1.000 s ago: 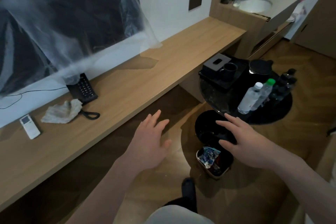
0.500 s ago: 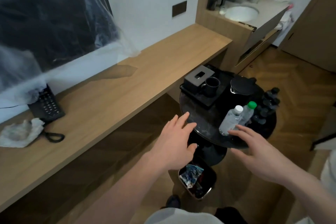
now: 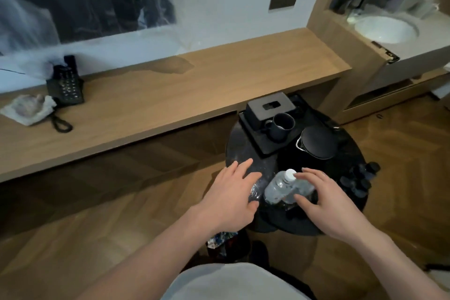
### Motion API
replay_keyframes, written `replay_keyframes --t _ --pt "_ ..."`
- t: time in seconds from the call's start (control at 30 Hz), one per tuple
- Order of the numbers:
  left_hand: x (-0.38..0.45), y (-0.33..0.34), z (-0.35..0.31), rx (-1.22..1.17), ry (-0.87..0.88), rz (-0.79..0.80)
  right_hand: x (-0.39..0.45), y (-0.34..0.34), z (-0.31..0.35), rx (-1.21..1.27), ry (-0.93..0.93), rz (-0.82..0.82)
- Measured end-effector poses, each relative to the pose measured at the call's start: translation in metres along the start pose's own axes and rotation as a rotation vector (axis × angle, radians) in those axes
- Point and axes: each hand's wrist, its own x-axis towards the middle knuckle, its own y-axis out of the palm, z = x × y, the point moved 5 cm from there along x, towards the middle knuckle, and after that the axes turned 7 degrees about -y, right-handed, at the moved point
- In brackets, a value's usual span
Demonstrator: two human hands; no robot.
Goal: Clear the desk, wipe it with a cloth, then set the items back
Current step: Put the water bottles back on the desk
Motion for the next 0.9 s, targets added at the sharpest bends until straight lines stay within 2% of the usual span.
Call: replay_keyframes --t 0.17,0.27,0.37,0.5,0.67,0.9 --pt "0.03 0.018 -0.047 -0.044 -0.092 -0.022 0.028 -0.015 -0.059 -0.102 -0.028 0.115" --pt "0.045 0.033 -0.07 -0.053 -0.134 -0.017 0.045 -0.009 -0.076 -0.221 -0.043 0.245" --pt "0.06 0.048 -0.09 -0.059 -0.15 0.003 0.059 -0.004 -0.081 -0.279 -0.083 0.305" --pt "0.083 0.072 -0.094 -0.019 -0.212 0.052 0.071 -0.006 -0.081 -0.258 -0.135 0.294" --pt "0.098 0.077 -0.096 -0.012 -0.276 -0.034 0.08 -0.003 -0.081 -0.211 -0.206 0.282" --pt "0.077 0.083 -0.069 -0.252 -0.428 -0.123 0.083 -0.002 -0.063 -0.152 -0.297 0.283"
